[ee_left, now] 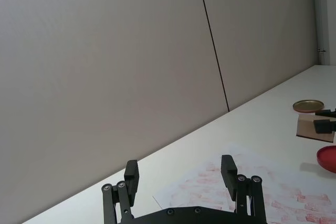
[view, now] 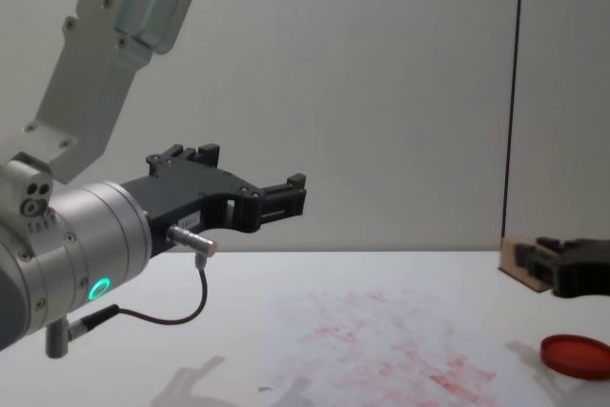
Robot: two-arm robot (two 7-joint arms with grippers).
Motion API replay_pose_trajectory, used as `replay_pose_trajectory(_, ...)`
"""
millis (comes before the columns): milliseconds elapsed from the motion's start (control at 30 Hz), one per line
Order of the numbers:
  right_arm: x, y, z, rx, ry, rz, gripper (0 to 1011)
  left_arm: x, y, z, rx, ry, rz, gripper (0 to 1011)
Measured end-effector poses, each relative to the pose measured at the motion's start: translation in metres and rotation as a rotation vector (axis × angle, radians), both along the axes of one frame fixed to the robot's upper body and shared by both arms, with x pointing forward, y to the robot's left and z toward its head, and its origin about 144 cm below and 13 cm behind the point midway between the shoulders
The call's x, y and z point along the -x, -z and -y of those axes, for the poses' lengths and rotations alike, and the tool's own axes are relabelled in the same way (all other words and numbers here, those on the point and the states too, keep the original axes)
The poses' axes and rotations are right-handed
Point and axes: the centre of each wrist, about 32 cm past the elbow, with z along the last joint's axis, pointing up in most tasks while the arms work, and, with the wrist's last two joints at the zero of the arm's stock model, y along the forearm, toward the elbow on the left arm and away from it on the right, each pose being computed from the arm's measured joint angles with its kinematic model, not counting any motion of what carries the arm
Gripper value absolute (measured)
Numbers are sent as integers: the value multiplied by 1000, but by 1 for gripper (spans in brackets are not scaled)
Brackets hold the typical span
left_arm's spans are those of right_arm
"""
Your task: Use the one hand to pick up the stamp and affix it onto the A4 paper.
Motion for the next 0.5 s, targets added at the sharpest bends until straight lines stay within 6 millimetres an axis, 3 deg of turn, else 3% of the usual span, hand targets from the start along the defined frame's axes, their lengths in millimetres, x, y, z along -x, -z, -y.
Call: replay_pose_trajectory(500, 5, 4, 29, 39, 34, -59, 218, 0, 0, 0, 0, 0, 0, 993)
